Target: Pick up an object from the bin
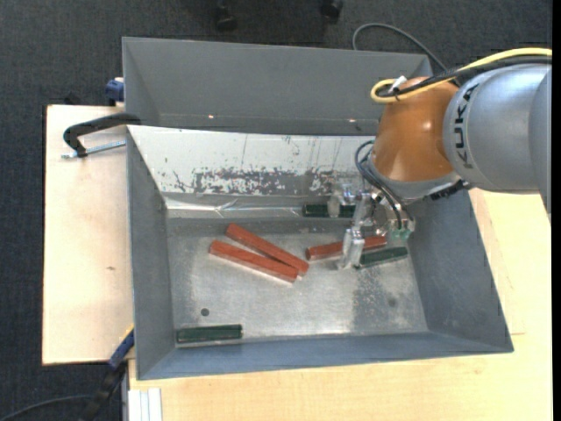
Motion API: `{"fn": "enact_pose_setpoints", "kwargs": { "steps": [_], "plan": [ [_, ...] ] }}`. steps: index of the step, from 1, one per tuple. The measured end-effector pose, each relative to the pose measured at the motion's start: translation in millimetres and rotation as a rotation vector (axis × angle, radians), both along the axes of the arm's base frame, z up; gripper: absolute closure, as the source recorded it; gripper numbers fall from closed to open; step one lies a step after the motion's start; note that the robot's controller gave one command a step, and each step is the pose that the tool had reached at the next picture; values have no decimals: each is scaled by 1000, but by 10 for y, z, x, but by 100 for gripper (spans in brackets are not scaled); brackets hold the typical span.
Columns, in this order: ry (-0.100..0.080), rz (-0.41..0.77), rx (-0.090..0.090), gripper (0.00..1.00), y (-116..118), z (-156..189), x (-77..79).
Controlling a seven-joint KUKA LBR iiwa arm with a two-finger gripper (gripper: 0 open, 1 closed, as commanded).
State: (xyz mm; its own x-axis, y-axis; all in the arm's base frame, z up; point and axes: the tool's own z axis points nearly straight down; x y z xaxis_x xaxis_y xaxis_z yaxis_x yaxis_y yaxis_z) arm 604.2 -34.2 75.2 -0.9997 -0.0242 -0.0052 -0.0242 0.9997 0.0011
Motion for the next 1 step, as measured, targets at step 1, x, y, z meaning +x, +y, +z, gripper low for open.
{"fn": "enact_pose_setpoints", "kwargs": {
  "steps": [1],
  "plan": [
    [0, 0, 0, 100, 1, -2, 1]
  ]
}}
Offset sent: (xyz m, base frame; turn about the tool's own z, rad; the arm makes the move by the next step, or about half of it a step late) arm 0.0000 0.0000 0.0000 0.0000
